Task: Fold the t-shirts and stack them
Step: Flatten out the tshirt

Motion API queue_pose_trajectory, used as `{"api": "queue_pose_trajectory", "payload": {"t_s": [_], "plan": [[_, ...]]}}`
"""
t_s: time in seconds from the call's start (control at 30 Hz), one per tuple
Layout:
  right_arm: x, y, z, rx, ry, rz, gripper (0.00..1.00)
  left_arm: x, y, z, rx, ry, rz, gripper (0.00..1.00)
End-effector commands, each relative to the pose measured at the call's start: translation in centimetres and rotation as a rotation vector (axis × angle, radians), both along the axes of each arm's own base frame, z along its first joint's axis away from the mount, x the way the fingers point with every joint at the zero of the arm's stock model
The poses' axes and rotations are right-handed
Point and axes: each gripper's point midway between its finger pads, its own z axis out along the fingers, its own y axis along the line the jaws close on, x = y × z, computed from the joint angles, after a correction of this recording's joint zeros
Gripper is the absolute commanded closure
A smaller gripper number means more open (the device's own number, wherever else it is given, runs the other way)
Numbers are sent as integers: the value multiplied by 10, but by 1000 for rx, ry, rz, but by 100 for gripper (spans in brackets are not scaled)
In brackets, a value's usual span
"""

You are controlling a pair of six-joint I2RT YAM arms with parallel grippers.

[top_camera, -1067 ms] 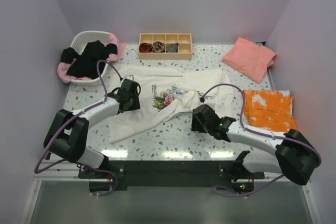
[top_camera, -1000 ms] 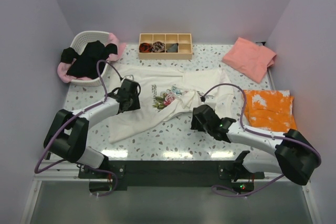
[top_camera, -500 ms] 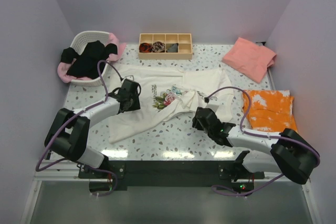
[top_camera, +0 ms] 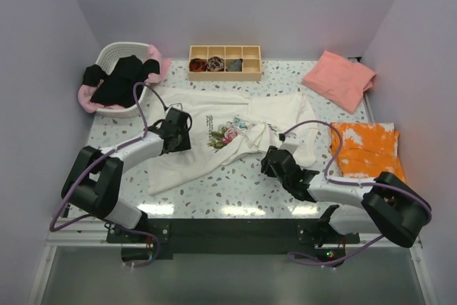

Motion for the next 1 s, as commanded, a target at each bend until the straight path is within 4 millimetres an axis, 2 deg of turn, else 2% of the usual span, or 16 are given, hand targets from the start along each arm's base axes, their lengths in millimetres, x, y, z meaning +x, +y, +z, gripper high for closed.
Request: {"api": "queue_pose_trajectory", "payload": {"t_s": [0.0,0.03,0.1,0.13,0.27,0.37,0.47,0.53,0.57,0.63,0.67,0.7,0.73,0.77,0.83,0.97], "plan": [[10,-2,9,35,-76,-51,67,12,-5,6,-5,-43,-9,56],[10,-1,8,33,-73,-48,77,13,-5,7,-4,-44,-8,56],[11,1,6,35,-71,-44,88,13,-5,6,-6,-42,-9,56],[12,1,6,35,-71,-44,99,13,-5,6,-6,-42,-9,56],[13,5,10,37,-84,-27,100,13,-5,6,-4,-41,-11,56],[13,6,24,43,-101,-4,100,12,-5,5,-1,-38,-11,56],[9,2,47,49,-123,8,100,13,-5,6,-1,-40,-10,56],[1,-3,61,43,-108,18,100,12,-4,5,2,-38,-9,56],[-8,-11,56,6,-61,23,100,12,-4,5,2,-38,-9,56],[-14,-13,77,32,-62,30,100,13,-5,6,2,-39,-13,56],[-19,-12,80,37,-44,52,100,13,-5,6,-1,-38,-13,56],[-29,-20,75,5,8,50,100,13,-6,5,-3,-37,-16,56],[-31,-20,88,22,5,58,100,13,-7,4,-5,-31,-21,56],[-44,-22,81,1,63,87,100,13,-7,4,-4,-29,-23,56],[-54,-22,90,19,108,100,100,13,-8,5,-5,-28,-25,56],[-89,-23,82,60,265,147,100,13,-6,7,1,-30,-23,56]]}}
